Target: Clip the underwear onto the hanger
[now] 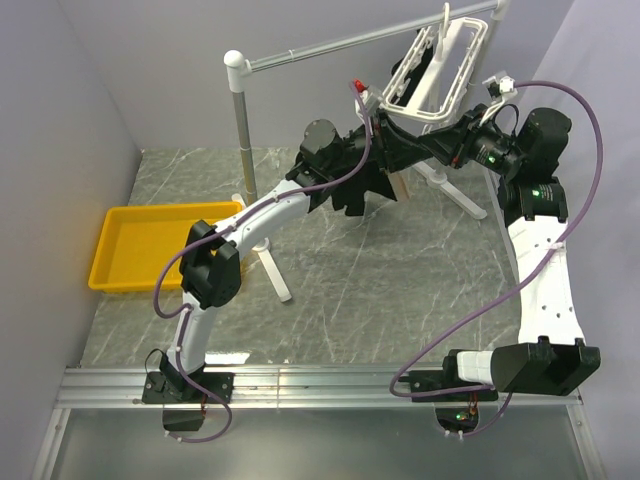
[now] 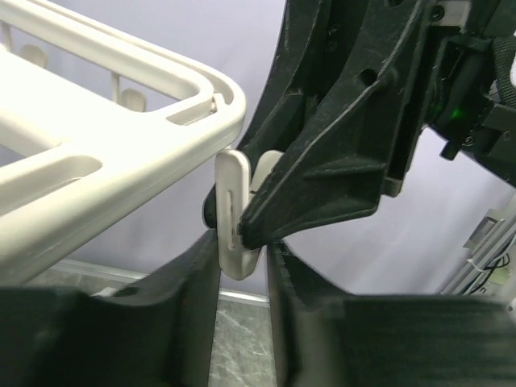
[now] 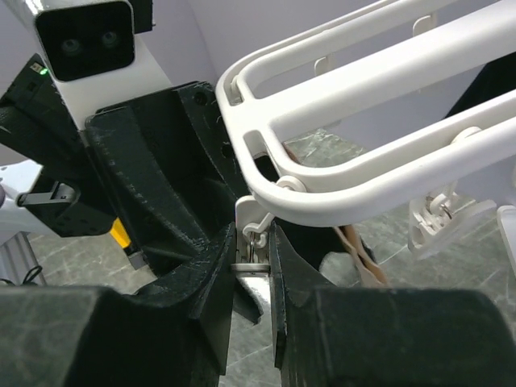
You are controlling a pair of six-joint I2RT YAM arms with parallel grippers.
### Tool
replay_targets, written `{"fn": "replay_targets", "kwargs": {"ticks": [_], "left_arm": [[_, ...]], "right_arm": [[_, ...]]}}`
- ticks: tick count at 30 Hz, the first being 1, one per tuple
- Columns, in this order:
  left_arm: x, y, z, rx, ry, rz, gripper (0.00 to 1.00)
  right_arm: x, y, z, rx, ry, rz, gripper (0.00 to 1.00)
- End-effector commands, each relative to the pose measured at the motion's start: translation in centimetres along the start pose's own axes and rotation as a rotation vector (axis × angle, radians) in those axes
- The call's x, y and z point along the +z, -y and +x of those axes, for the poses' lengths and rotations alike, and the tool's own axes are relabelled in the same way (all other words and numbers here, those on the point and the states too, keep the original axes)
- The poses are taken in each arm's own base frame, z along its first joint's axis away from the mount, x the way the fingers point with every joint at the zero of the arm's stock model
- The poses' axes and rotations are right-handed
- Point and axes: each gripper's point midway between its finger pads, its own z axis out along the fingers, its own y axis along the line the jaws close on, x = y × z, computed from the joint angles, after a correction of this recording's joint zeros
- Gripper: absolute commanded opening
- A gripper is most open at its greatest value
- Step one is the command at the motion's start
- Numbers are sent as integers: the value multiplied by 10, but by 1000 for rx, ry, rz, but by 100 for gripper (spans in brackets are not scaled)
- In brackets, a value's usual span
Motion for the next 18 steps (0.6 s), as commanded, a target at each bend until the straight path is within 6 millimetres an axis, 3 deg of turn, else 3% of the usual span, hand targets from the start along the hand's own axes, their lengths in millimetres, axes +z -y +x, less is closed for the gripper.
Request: {"fn": "replay_targets", "kwargs": {"ticks": [1, 6, 7, 9, 10, 13, 18], "left_arm": [[8, 28, -18, 58, 34, 97, 27], [7, 27, -21, 66, 43, 88, 6], [7, 27, -22, 71, 45, 84, 1], [8, 23, -22, 72, 50, 64, 0], [8, 22, -22, 83, 51, 58, 0], [8, 12, -21, 117, 47, -2, 0], [6, -9, -17, 146, 42, -133, 0]], "right_arm": [[1, -10, -11, -15, 16, -46, 4], [0, -10, -10, -10, 5, -43, 7], [1, -8, -9, -7, 2, -35, 11], [0, -5, -11, 4, 4, -10, 23], [-1, 0, -12, 11, 8, 23, 38], [-5, 10, -15, 51, 18, 121, 54], [-14, 13, -25, 106, 80, 225, 62]]}}
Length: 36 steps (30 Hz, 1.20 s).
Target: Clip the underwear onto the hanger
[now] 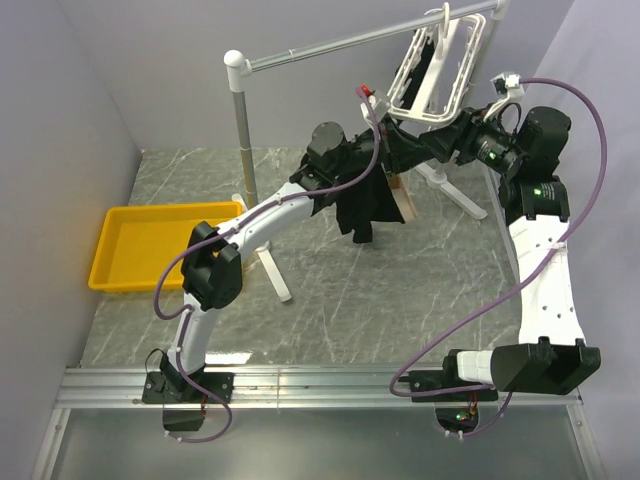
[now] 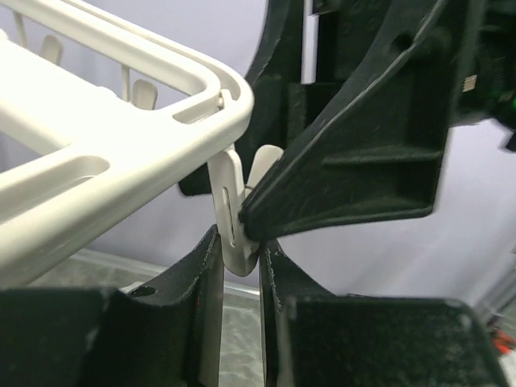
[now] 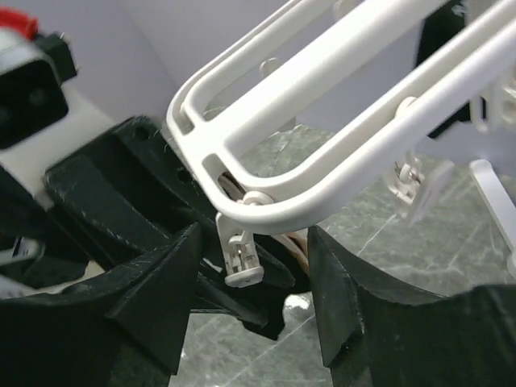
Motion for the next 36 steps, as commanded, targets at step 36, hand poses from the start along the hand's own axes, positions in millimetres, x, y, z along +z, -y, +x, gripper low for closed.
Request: {"fn": "replay_targets", "kwargs": {"ticks": [36], "left_arm": [[10, -4, -18, 435, 12, -247, 0]], "right_arm": [[-4, 22, -16, 216, 80, 424, 52]]}}
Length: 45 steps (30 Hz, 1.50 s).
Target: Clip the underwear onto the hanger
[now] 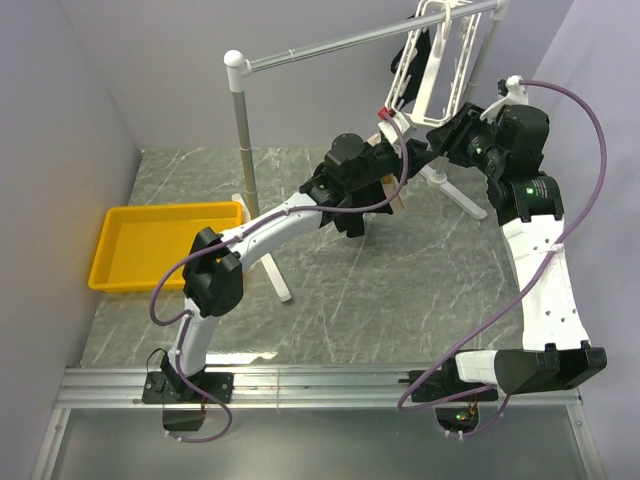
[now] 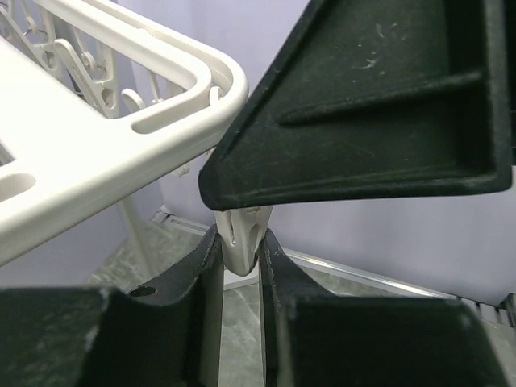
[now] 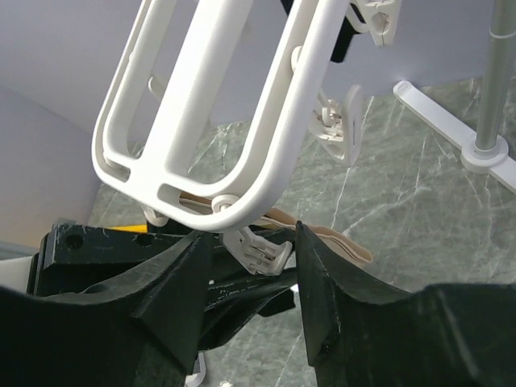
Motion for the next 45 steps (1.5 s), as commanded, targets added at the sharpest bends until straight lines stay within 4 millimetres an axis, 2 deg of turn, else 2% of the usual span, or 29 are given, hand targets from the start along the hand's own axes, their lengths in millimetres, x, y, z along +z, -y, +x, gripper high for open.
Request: {"fn": "replay_targets", "kwargs": {"ticks": [1, 5, 8, 9, 11, 12, 14, 15, 17, 18, 21, 24, 25, 30, 31, 32, 33, 35, 36, 38, 39, 41, 45], "left_arm": [[-6, 13, -50, 98, 86, -9, 0], [-5, 13, -48, 117, 83, -34, 0], [-3, 16, -47, 161, 74, -31, 0], [-3, 15, -47, 176, 72, -37, 0], [-3, 18, -46, 186, 71, -34, 0], [-4, 19, -47, 196, 76, -33, 0], [-5, 21, -46, 194, 74, -31, 0], [-5, 20, -45, 184, 71, -34, 5], [-5, 19, -48, 173, 78, -44, 13], [-5, 19, -48, 158, 78, -46, 23], [-6, 19, -54, 138, 93, -39, 37], [-5, 20, -59, 104, 103, -25, 44], [-5, 18, -65, 100, 112, -26, 45], [-6, 20, -64, 72, 98, 0, 48], [-8, 20, -58, 68, 83, 5, 50], [-12, 22, -63, 74, 86, 14, 52], [-16, 26, -53, 81, 53, 53, 57], [-26, 28, -54, 111, 25, 95, 61], [-32, 33, -39, 152, -22, 146, 63], [-41, 34, -38, 197, -48, 183, 64], [-45, 36, -26, 227, -87, 203, 64], [-52, 41, -21, 284, -112, 252, 67], [-66, 46, 8, 335, -196, 310, 71]], "right_arm": [[-6, -10, -24, 4, 74, -4, 51], [-7, -11, -26, 8, 77, -2, 51], [-5, -8, -25, 7, 74, 8, 44], [-3, -8, -24, 6, 69, 9, 37], [-3, -8, -25, 2, 69, 9, 29], [-2, -8, -25, 0, 70, 7, 21], [-2, -10, -25, -8, 68, -7, 12], [-2, -11, -25, -10, 70, -9, 6], [-2, -11, -25, -15, 69, -10, 2], [-3, -11, -25, -18, 70, -11, 0], [-4, -12, -24, -31, 69, -22, 0], [-4, -14, -25, -47, 76, -31, 0], [-5, -15, -25, -53, 75, -37, 0], [-5, -13, -27, -75, 94, -33, 0], [-4, -10, -25, -77, 94, -30, 0], [-4, -11, -26, -85, 100, -32, 0], [-3, -11, -26, -88, 99, -33, 0], [-2, -10, -25, -94, 101, -30, 0], [-2, -9, -25, -94, 100, -28, 0], [-3, -10, -26, -93, 104, -31, 0], [-3, -10, -26, -90, 103, -33, 0], [-4, -11, -27, -86, 106, -33, 0], [-7, -12, -31, -86, 117, -31, 0]]}}
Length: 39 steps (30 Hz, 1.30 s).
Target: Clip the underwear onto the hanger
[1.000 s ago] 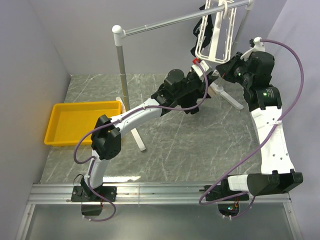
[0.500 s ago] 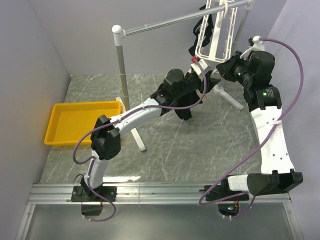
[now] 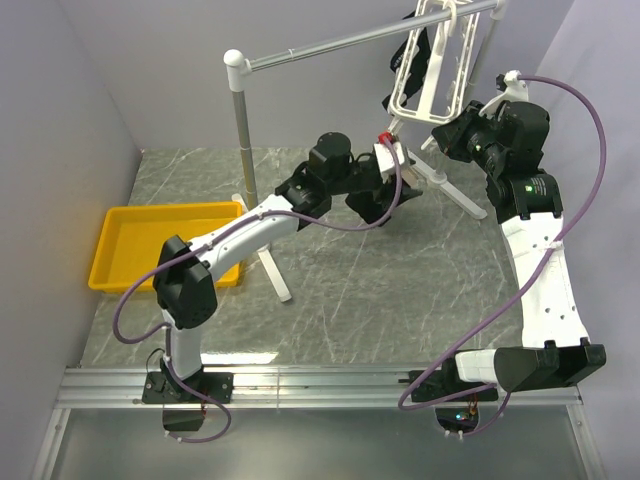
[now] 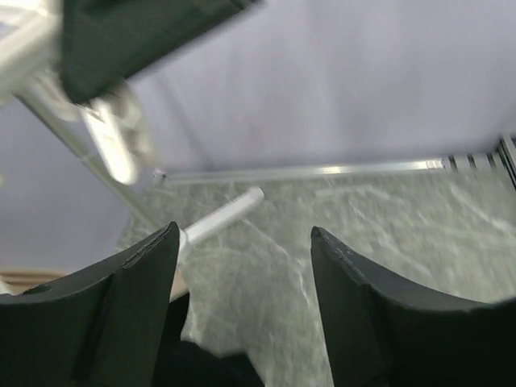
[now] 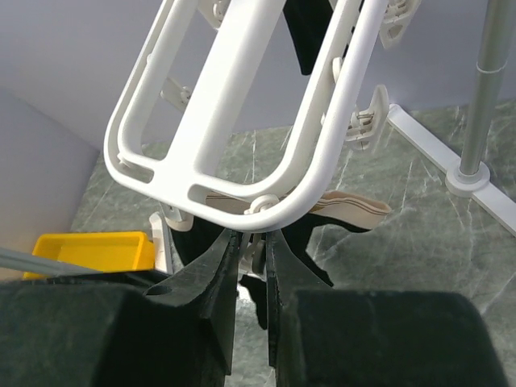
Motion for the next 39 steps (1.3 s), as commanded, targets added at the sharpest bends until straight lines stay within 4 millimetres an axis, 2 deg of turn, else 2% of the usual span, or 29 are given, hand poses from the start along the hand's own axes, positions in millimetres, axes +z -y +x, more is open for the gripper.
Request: {"fn": "replay_targets", "kwargs": {"ticks": [1, 5, 10, 11, 12, 13, 15, 16, 18, 19, 21, 22, 26, 28, 29, 31, 32, 35, 39], "left_arm": [[-14, 28, 5, 114, -56, 127, 72], [-15, 38, 34, 209, -154, 137, 73], [-4, 47, 70, 334, -272, 144, 74], [-3, 44, 78, 347, -303, 127, 74], [2, 44, 77, 357, -309, 120, 74], [6, 44, 88, 358, -331, 121, 74], [13, 37, 90, 392, -354, 77, 74], [17, 37, 102, 400, -379, 70, 74], [25, 30, 103, 446, -396, 37, 75], [28, 26, 119, 462, -440, 13, 75], [35, 13, 116, 504, -451, -31, 76], [36, 7, 129, 514, -484, -55, 76], [43, -15, 126, 617, -497, -125, 80], [47, -18, 134, 648, -512, -122, 81], [49, -21, 129, 677, -515, -117, 82], [53, -21, 140, 699, -534, -97, 84], [51, -28, 138, 730, -557, -116, 86], [53, -30, 141, 769, -561, -116, 91], [55, -29, 144, 790, -562, -99, 93]], "right_arm": [[-10, -10, -22, -20, 84, -26, 0], [-10, -11, -22, -16, 78, -25, 0], [-12, -13, -23, -9, 78, -28, 0], [-12, -13, -23, -9, 79, -26, 0], [-12, -13, -23, -9, 77, -27, 0], [-13, -13, -24, -11, 80, -25, 0], [-14, -13, -24, -11, 80, -23, 0], [-15, -14, -24, -12, 80, -25, 0], [-16, -14, -25, -15, 82, -26, 0], [-16, -15, -25, -13, 82, -26, 0], [-18, -16, -27, -14, 86, -25, 0], [-18, -17, -27, -17, 83, -27, 0], [-20, -20, -23, -27, 65, -32, 0], [-20, -21, -21, -38, 62, -31, 0], [-22, -20, -20, -41, 62, -26, 0], [-22, -20, -17, -47, 58, -24, 0], [-23, -20, -17, -49, 58, -22, 0], [-24, -21, -16, -58, 58, -22, 0], [-26, -22, -16, -58, 57, -25, 0]]}}
